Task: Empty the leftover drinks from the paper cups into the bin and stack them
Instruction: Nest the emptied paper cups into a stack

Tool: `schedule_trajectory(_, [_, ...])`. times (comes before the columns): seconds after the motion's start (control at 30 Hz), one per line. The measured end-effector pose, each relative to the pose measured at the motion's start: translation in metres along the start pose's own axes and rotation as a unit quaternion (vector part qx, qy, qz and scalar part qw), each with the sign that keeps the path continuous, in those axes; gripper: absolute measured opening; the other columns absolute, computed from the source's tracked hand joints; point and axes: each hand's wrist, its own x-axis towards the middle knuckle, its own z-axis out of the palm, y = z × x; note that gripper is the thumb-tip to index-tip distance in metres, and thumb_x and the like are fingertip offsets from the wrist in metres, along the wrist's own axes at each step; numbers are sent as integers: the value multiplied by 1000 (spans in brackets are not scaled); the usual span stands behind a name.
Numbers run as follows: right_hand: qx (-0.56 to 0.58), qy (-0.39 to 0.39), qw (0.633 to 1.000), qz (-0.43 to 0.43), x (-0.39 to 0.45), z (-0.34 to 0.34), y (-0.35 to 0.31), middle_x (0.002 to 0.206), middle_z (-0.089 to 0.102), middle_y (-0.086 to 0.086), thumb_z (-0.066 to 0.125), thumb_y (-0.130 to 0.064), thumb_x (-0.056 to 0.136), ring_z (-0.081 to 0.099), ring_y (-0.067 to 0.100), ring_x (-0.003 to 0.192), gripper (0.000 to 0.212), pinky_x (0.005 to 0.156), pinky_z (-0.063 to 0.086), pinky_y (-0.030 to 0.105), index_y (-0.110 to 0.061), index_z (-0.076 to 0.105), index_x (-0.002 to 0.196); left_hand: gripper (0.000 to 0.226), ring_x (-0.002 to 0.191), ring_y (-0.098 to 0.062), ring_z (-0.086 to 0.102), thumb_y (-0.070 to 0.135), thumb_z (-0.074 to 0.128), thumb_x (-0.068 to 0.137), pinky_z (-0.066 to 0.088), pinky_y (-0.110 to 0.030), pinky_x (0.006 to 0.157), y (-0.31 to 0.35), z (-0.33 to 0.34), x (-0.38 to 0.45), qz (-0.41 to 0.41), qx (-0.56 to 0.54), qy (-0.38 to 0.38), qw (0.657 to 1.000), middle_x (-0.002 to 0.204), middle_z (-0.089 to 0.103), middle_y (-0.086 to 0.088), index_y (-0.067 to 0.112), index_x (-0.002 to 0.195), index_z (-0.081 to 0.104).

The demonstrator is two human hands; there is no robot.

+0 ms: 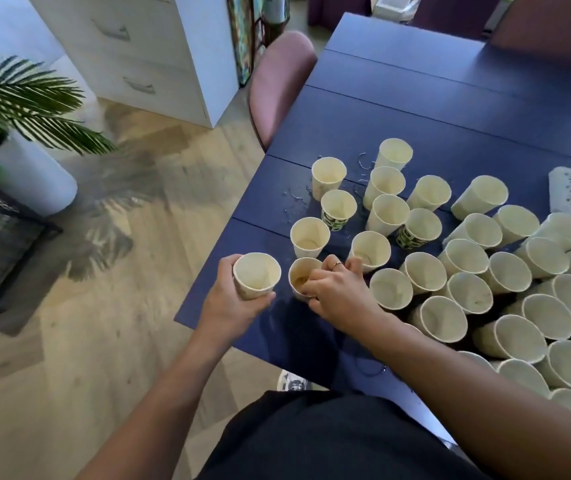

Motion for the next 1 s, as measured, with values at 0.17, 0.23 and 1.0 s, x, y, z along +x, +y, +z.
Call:
schedule_trajectory(0.17, [86,90,992,-12,1,0,2,86,70,-12,66,-30,82,57,26,89,13,76,25,39,-29,78,85,74,112,-10,59,41,88,66,54,-42,97,-8,-1,6,0,-6,-11,1000,120,59,15,36,127,47])
schedule_trajectory(0.23, [131,144,981,-9,0,-10,0,83,68,-14,68,-29,84,56,25,87,8,74,33,41,-28,77,85,74,111,-11,60,42,87,63,53,-42,96,-9,-5,11,3,-1,-10,1000,119,61,13,35,125,48])
schedule_trajectory(1.0, [161,131,977,-39,-17,-38,-25,107,69,-11,44,-22,98,57,19,108,34,85,37,46,-24,66,124,74,102,2,61,25,92,69,53,-20,82,18,27,17,96,0,-86,992,111,62,25,48,121,45])
